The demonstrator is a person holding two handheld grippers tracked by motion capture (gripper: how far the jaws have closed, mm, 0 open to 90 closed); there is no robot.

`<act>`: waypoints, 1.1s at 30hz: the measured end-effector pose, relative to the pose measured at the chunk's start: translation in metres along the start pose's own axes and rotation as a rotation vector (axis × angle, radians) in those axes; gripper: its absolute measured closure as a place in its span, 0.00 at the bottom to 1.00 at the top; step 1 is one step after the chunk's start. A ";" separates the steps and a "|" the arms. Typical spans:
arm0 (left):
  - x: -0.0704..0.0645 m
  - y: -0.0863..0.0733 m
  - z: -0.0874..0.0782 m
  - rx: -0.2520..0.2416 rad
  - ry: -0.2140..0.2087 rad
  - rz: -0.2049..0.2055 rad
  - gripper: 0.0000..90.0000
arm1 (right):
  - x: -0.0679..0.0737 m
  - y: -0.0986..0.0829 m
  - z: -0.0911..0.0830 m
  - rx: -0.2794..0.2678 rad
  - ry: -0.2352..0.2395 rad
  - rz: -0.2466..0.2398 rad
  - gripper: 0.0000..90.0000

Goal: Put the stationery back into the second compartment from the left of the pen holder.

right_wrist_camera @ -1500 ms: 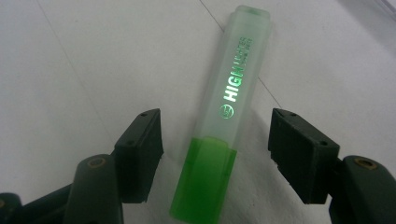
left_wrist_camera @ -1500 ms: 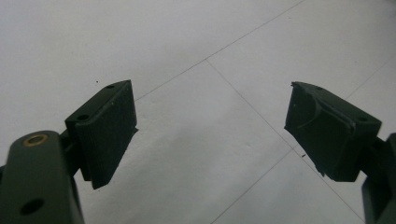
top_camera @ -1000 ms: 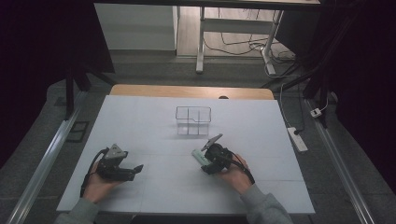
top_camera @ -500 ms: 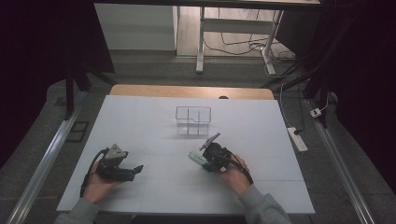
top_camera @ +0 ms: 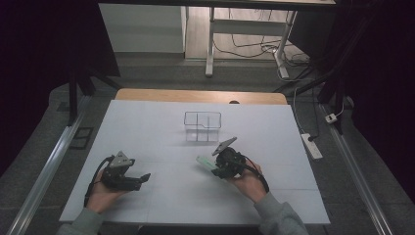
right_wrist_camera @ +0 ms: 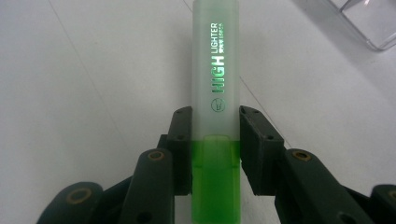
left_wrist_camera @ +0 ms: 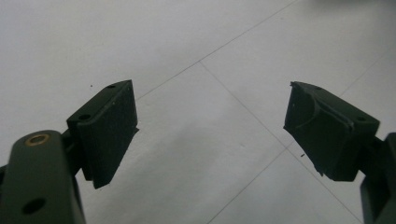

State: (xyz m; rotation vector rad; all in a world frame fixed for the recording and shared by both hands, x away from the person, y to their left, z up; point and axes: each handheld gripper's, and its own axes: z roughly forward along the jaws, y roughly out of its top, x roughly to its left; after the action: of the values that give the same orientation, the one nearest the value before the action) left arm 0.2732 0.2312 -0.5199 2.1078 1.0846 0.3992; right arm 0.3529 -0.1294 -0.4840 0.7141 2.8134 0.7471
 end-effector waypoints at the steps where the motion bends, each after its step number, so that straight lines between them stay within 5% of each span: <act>1: 0.000 0.000 0.000 0.001 -0.003 0.004 0.19 | -0.001 0.000 -0.001 -0.005 0.004 -0.003 0.74; 12: -0.004 0.004 -0.001 -0.002 -0.004 0.027 0.19 | -0.006 0.000 -0.010 -0.055 0.043 -0.017 0.74; 33: -0.022 0.025 0.006 -0.002 -0.065 0.127 0.24 | 0.006 0.011 -0.001 -0.054 0.094 -0.112 0.74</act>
State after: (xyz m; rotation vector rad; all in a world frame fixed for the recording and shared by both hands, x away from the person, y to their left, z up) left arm 0.2773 0.2010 -0.5050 2.1789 0.9162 0.3895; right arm 0.3520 -0.1189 -0.4780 0.5210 2.8760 0.8543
